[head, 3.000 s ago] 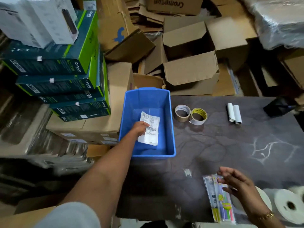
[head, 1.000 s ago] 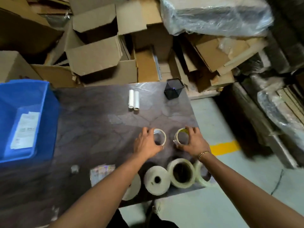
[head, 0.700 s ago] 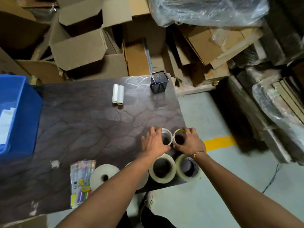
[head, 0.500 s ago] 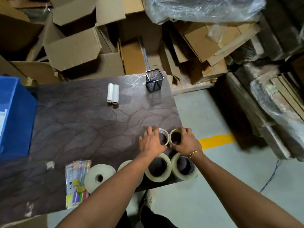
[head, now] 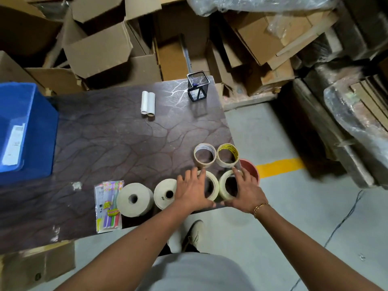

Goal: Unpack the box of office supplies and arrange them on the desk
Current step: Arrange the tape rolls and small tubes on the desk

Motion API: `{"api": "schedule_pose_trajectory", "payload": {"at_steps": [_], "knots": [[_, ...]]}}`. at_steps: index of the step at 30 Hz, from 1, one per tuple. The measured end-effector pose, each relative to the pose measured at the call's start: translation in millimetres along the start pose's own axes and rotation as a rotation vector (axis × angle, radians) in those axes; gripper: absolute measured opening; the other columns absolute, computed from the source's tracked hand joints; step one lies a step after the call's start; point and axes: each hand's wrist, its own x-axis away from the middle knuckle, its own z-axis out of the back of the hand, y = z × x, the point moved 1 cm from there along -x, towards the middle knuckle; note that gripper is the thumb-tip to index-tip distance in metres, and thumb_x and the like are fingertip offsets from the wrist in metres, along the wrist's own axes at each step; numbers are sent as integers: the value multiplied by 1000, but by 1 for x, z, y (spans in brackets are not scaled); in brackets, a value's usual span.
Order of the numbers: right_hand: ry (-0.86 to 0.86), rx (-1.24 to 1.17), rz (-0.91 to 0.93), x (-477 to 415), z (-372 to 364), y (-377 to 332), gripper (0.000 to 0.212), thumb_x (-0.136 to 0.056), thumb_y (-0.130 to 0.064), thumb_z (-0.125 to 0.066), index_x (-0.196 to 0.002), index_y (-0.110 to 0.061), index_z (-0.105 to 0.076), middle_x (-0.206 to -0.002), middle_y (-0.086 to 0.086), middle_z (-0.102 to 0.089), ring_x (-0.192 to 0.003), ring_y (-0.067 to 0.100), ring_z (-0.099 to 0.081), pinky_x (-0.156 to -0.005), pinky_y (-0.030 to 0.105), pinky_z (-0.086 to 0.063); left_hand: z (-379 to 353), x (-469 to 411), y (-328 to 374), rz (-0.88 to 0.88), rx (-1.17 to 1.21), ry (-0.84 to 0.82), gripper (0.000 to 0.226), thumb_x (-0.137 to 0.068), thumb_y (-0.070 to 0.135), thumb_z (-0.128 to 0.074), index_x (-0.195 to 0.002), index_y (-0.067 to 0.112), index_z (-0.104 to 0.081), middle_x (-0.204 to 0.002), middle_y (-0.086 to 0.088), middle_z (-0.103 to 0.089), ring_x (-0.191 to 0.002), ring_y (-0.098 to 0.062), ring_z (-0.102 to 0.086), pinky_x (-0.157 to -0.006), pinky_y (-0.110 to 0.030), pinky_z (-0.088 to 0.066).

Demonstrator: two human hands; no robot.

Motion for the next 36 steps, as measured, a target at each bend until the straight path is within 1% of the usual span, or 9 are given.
{"api": "schedule_pose_trajectory", "payload": {"at_steps": [3,7,10,13,16,20,25,29,36], "knots": [[9,-17,-3,1,0,-3,126,-52,-66,-78,-151,-34,-8,-156,2,-17,-138,33,-28,-97,46,-51,-5,4,1,-3,-15,35,119,-54,75,-63,-149,17,-21,-142,-9,-36,-123,-30,-41,-101,-46,-33],[34,-23,9,17,22,-5,120,-54,-61,-78,-151,-34,-13,-152,0,-22,-134,29,-31,-91,42,-52,17,12,3,-65,29,121,118,-45,81,-39,-143,17,-32,-132,-6,-46,-116,-28,-47,-100,-43,-31],[115,-44,10,26,50,-13,116,-54,-57,-77,-151,-36,-16,-148,-4,-25,-131,27,-33,-86,39,-51,41,13,-4,-53,110,179,113,-45,75,-52,-143,22,-30,-133,-2,-46,-118,-26,-47,-98,-43,-32],[182,-40,71,10,75,-45,113,-56,-54,-76,-151,-34,-19,-147,-1,-27,-127,29,-36,-89,40,-49,69,6,-31,-10,191,215,114,-47,72,-61,-145,26,-27,-136,-1,-43,-123,-25,-44,-99,-44,-33],[171,-54,122,-28,88,-95,116,-56,-54,-78,-152,-34,-16,-149,2,-25,-132,30,-32,-98,43,-46,97,-4,-81,84,234,244,116,-48,71,-66,-146,25,-23,-139,-3,-41,-127,-27,-42,-101,-46,-35],[128,-7,234,-88,86,-181,119,-55,-62,-71,-154,-31,-12,-152,9,-23,-138,34,-27,-110,46,-38,121,-15,-173,241,373,254,117,-50,61,-79,-147,22,-24,-143,-8,-36,-132,-31,-38,-106,-44,-38],[69,15,345,-152,74,-300,119,-62,-56,-79,-155,-29,-11,-154,5,-19,-138,32,-26,-106,45,-41,144,-31,-295,434,421,263,121,-54,54,-84,-150,21,-18,-149,-10,-26,-137,-33,-28,-111,-44,-34],[40,17,357,-200,55,-377,118,-60,-54,-80,-153,-30,-12,-152,4,-22,-134,31,-31,-98,46,-47,156,-52,-380,513,420,233,121,-58,50,-84,-151,20,-15,-151,-12,-25,-138,-34,-28,-109,-46,-34],[15,44,354,-278,27,-465,118,-63,-51,-81,-154,-29,-10,-156,9,-19,-141,35,-23,-110,51,-39,169,-102,-472,591,373,186,121,-58,49,-85,-152,20,-14,-154,-13,-23,-139,-37,-29,-108,-51,-36]]}}
